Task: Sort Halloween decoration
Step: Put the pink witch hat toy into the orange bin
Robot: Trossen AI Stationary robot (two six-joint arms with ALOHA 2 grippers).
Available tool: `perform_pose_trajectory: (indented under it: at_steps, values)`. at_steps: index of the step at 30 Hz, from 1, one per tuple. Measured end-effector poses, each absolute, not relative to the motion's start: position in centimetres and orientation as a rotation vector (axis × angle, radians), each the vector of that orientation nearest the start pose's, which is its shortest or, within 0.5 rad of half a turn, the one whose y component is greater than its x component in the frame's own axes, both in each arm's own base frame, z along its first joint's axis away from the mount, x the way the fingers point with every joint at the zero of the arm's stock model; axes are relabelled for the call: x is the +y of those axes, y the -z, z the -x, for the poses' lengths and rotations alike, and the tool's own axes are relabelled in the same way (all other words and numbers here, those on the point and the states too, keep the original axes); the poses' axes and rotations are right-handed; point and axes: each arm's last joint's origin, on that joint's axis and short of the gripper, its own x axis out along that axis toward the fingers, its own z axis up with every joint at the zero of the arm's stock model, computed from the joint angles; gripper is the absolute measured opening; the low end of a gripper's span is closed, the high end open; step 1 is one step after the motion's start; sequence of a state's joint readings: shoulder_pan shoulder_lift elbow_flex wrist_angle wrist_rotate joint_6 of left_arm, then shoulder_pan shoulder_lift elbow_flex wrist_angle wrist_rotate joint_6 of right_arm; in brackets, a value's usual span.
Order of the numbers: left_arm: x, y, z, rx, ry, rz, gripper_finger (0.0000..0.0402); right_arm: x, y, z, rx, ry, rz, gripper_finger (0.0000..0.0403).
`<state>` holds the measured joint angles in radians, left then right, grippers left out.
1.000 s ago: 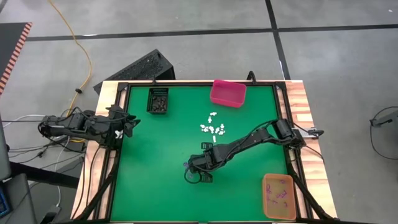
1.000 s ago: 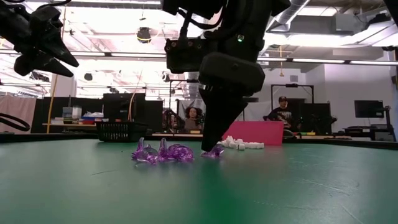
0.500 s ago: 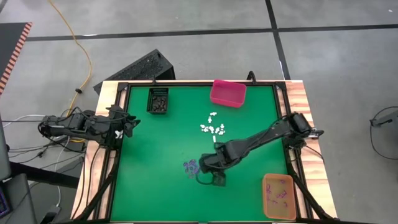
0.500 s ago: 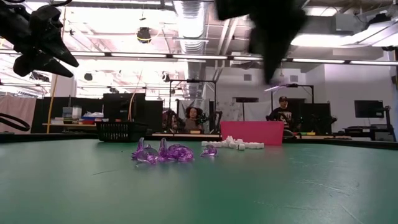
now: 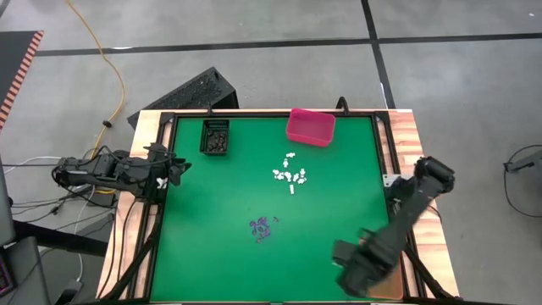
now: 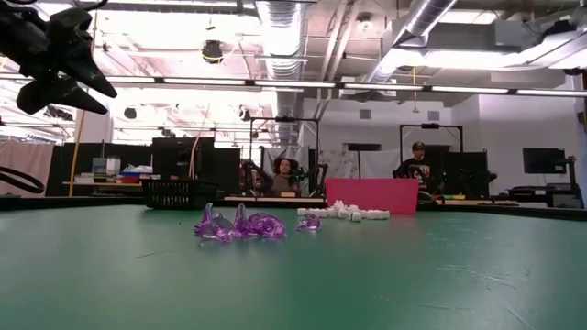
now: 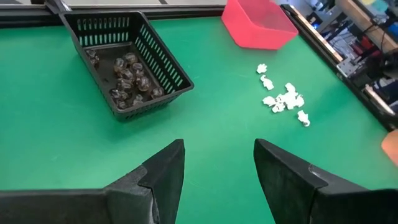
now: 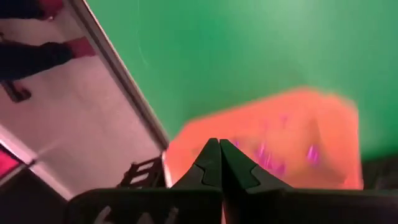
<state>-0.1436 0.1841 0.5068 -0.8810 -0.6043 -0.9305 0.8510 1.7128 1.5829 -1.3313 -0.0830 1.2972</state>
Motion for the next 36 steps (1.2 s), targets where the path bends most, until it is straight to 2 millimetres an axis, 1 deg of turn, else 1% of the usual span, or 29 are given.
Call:
perform_pose_trajectory:
  at_steps: [4, 7, 12, 15, 17, 21, 23, 25, 29, 31, 34, 36]
  values:
    - [0.9, -23.8, -5.3, 0.254, -0.662, 0.706, 0.0183, 26.0, -29.7, -17.8, 1.579, 0.356, -0.518, 0.0014]
    - [0.9, -23.9, -5.3, 0.243, -0.668, 0.722, 0.0183, 27.0, -29.7, -16.0, 1.57, 0.43, -0.564, 0.0014]
    - [1.0, -23.9, -5.3, 0.226, -0.689, 0.729, 0.0183, 27.9, -29.6, -13.5, 1.524, 0.584, -0.622, 0.0014]
    - [1.0, -23.9, -5.3, 0.228, -0.691, 0.732, 0.0183, 28.0, -29.6, -12.5, 1.464, 0.665, -0.647, 0.0014]
    - [1.0, -23.9, -5.3, 0.228, -0.692, 0.732, 0.0183, 27.9, -29.6, -12.1, 1.451, 0.703, -0.642, 0.0014]
    - [1.0, -23.9, -5.3, 0.226, -0.695, 0.732, 0.0183, 27.8, -29.6, -12.0, 1.443, 0.729, -0.642, 0.0014]
    - [1.0, -23.8, -5.3, 0.227, -0.696, 0.731, 0.0183, 27.7, -29.2, -12.0, 1.443, 0.725, -0.647, 0.0014]
    - [1.0, -23.8, -5.3, 0.226, -0.698, 0.73, 0.0183, 27.5, -28.3, -11.9, 1.447, 0.693, -0.694, 0.0014]
    - [1.0, -23.8, -5.3, 0.227, -0.699, 0.729, 0.0183, 26.5, -26.1, -11.4, 1.451, 0.548, -0.839, 0.0014]
    - [1.0, -23.8, -5.3, 0.228, -0.7, 0.729, 0.0183, 25.6, -24.8, -11.0, 1.448, 0.539, -0.878, 0.0014]
    - [1.0, -23.8, -5.2, 0.225, -0.708, 0.725, 0.0183, 24.1, -24.2, -10.5, 1.441, 0.543, -0.914, 0.0014]
    - [1.0, -23.8, -5.2, 0.223, -0.709, 0.724, 0.0183, 23.4, -23.6, -10.3, 1.439, 0.554, -0.909, 0.0014]
